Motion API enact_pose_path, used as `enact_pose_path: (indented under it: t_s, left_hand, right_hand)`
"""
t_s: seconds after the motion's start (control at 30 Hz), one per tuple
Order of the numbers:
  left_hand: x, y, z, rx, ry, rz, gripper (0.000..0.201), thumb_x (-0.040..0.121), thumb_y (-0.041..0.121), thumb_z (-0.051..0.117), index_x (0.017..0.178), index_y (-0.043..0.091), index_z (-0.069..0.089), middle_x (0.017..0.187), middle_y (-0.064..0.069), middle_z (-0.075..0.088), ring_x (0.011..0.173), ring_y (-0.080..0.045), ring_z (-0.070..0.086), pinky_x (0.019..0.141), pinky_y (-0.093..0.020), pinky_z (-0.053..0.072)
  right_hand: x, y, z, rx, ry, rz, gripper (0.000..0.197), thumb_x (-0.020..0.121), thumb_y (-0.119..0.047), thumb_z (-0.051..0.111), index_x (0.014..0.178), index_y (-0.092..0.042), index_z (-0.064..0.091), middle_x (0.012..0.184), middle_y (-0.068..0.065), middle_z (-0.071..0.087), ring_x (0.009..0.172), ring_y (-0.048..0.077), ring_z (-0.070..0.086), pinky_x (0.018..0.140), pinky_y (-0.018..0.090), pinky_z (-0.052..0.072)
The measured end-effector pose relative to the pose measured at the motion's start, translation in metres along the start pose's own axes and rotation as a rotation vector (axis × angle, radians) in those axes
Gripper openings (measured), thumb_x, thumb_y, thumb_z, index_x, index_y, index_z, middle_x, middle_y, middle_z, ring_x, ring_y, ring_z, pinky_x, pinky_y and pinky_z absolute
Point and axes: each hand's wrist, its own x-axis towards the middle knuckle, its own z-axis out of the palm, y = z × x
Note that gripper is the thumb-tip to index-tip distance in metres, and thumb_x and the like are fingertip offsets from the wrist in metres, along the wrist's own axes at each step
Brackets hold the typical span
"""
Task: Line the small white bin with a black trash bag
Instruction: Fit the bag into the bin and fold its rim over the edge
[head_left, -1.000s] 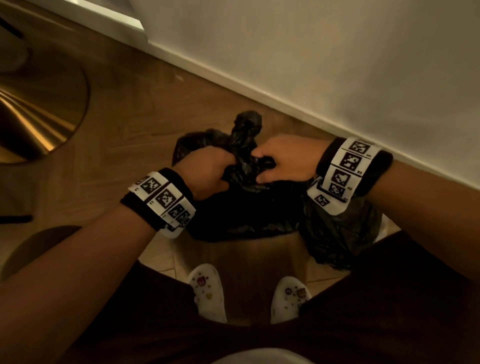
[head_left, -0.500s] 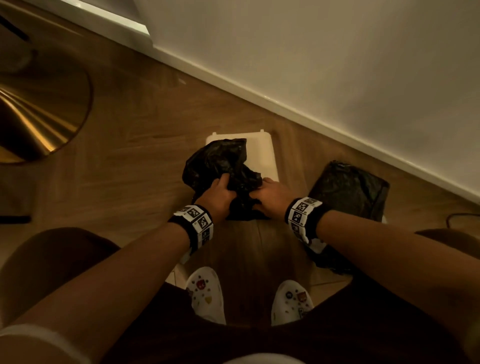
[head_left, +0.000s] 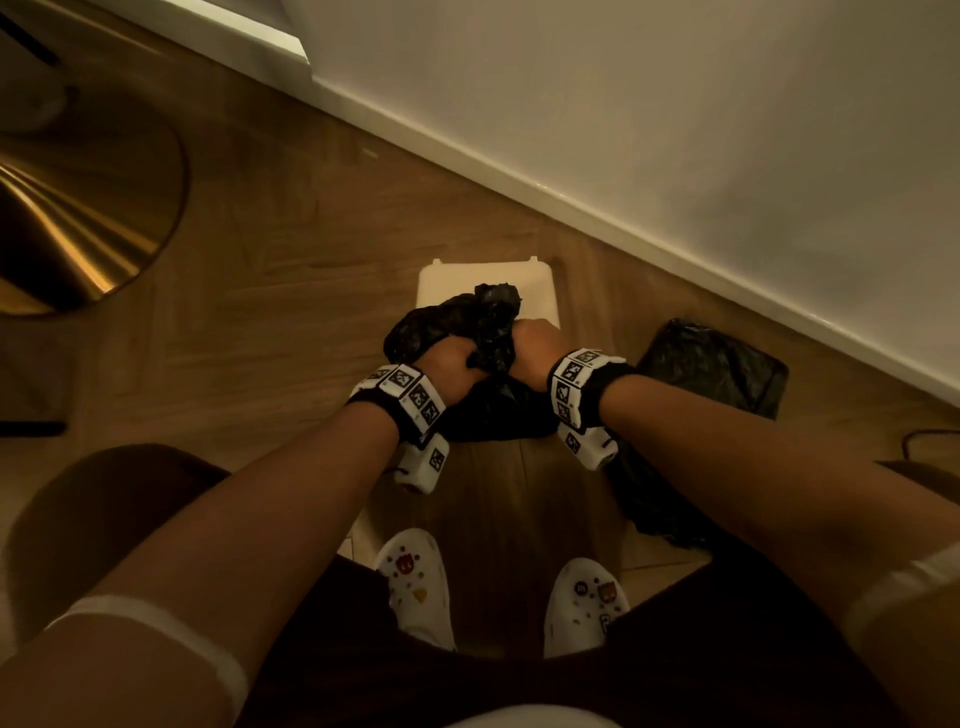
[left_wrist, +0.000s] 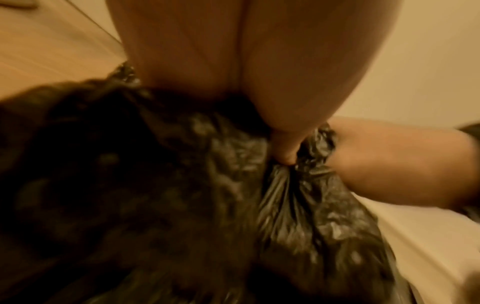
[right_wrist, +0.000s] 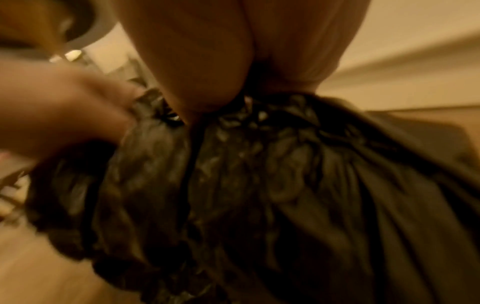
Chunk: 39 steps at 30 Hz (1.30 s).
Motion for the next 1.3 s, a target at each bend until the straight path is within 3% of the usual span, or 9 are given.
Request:
enact_pose_path:
  t_s: [0.17,0.27,0.4,0.5,0.6,0.77,0.9,1.07,1.3]
  left_hand:
    - [0.017,0.010,-0.016,0.116,-0.151,-0.152,0.031,0.091,0.038,0.054,0.098,0.015,0.073,0.100,-0.007,0.071,0.095,-0.023,0.064,0.091,-0.039,0.050]
    - [0.021,0.020,-0.021,0.179,-0.202,-0.142,0.030,0.096,0.032,0.048,0.106,0.013,0.069,0.107,-0.008,0.068,0.100,-0.025,0.061,0.093,-0.038,0.047]
    - [0.019,0.031,-0.027,0.023,-0.222,-0.143,0.034,0.102,0.024,0.040,0.122,0.011,0.065,0.123,-0.012,0.065,0.112,-0.029,0.058,0.097,-0.033,0.040]
    - [0.017,0.034,-0.030,0.019,-0.285,-0.201,0.028,0.099,0.022,0.048,0.114,0.010,0.069,0.117,-0.013,0.067,0.110,-0.030,0.060,0.092,-0.032,0.041]
    - [0.012,0.024,-0.035,-0.085,-0.269,-0.175,0.021,0.082,0.024,0.063,0.092,0.007,0.072,0.100,-0.013,0.070,0.103,-0.034,0.062,0.087,-0.038,0.046]
    - [-0.015,-0.010,-0.051,-0.107,-0.002,-0.030,0.072,0.072,0.020,0.082,0.135,0.022,0.048,0.126,0.002,0.055,0.116,-0.016,0.054,0.096,-0.029,0.044]
    - [-0.023,-0.033,-0.069,0.198,0.054,-0.137,0.104,0.054,0.048,0.089,0.141,0.024,0.037,0.136,0.000,0.048,0.121,-0.022,0.050,0.099,-0.038,0.046]
    - [-0.014,-0.029,-0.040,0.229,0.055,-0.141,0.031,0.082,0.020,0.074,0.110,0.009,0.065,0.104,-0.007,0.066,0.104,-0.029,0.064,0.083,-0.033,0.050]
    - [-0.003,-0.016,-0.027,0.261,0.015,-0.104,0.026,0.093,0.011,0.055,0.116,0.004,0.064,0.118,-0.017,0.064,0.112,-0.035,0.060,0.097,-0.033,0.046]
  right_hand:
    - [-0.017,0.000,-0.031,-0.100,0.007,-0.103,0.037,0.087,-0.036,0.061,0.117,-0.015,0.060,0.115,0.011,0.060,0.098,0.030,0.064,0.080,0.037,0.053]
    - [-0.040,0.009,-0.051,-0.029,0.107,-0.265,0.070,0.085,-0.042,0.064,0.145,-0.027,0.032,0.138,0.004,0.041,0.101,0.025,0.062,0.084,0.038,0.055]
    - [-0.051,0.011,-0.034,-0.178,-0.139,-0.324,0.101,0.084,-0.037,0.073,0.156,-0.030,0.003,0.157,0.009,0.017,0.114,0.028,0.057,0.094,0.034,0.051]
    - [-0.030,0.008,-0.011,-0.122,-0.135,-0.228,0.097,0.083,-0.026,0.075,0.156,-0.020,0.013,0.151,0.014,0.032,0.123,0.034,0.053,0.100,0.042,0.048]
    - [-0.015,0.002,-0.003,-0.110,-0.056,-0.208,0.060,0.087,-0.022,0.066,0.143,-0.015,0.046,0.131,0.012,0.051,0.112,0.033,0.058,0.090,0.039,0.050]
    - [-0.004,0.007,0.002,-0.107,-0.001,-0.170,0.037,0.089,-0.018,0.059,0.126,-0.012,0.061,0.120,0.014,0.059,0.110,0.034,0.058,0.088,0.039,0.047]
    - [-0.004,0.009,0.005,-0.058,0.028,-0.154,0.034,0.092,-0.015,0.055,0.125,-0.009,0.063,0.117,0.017,0.059,0.108,0.034,0.058,0.087,0.037,0.047]
    - [-0.008,0.010,0.004,-0.010,0.040,-0.146,0.034,0.092,-0.014,0.055,0.124,-0.009,0.063,0.124,0.019,0.053,0.108,0.036,0.057,0.090,0.038,0.048]
    - [-0.011,0.014,-0.001,0.021,0.027,-0.169,0.038,0.088,-0.014,0.061,0.127,-0.010,0.061,0.133,0.011,0.054,0.117,0.030,0.055,0.096,0.033,0.043]
